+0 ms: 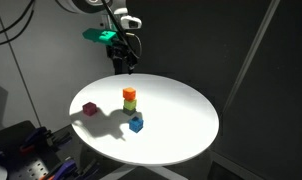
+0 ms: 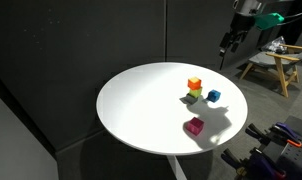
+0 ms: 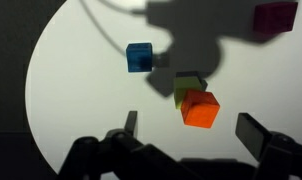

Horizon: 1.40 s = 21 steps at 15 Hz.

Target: Pick up the orange block and put it on the table

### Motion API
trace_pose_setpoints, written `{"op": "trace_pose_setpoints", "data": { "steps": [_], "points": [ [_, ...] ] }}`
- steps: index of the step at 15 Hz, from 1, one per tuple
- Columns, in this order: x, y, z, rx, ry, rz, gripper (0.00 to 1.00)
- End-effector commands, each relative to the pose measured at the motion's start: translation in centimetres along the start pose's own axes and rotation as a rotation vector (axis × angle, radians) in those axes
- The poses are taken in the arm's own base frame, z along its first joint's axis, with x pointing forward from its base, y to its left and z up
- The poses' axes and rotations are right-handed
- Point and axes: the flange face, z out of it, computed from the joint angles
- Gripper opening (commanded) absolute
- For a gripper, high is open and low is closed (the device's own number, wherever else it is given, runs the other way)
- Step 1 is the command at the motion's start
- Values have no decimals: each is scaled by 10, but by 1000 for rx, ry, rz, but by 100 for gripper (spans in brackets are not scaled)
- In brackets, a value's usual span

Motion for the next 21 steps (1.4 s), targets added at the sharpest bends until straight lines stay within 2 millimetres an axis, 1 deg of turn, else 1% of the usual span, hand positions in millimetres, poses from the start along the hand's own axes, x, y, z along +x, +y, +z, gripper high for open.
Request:
{"op": "trace_pose_setpoints", "data": {
  "steps": [1, 5, 9, 12, 17, 21],
  "points": [
    [17, -11, 15, -16, -28, 25, 100],
    [39, -25, 37, -24, -57, 16, 100],
    [64, -38, 52, -26, -76, 5, 100],
    [79, -46, 61, -31, -80, 1, 100],
    [98, -58, 84, -35, -98, 15, 100],
    [105, -65, 98, -34, -116, 10, 100]
  ]
}}
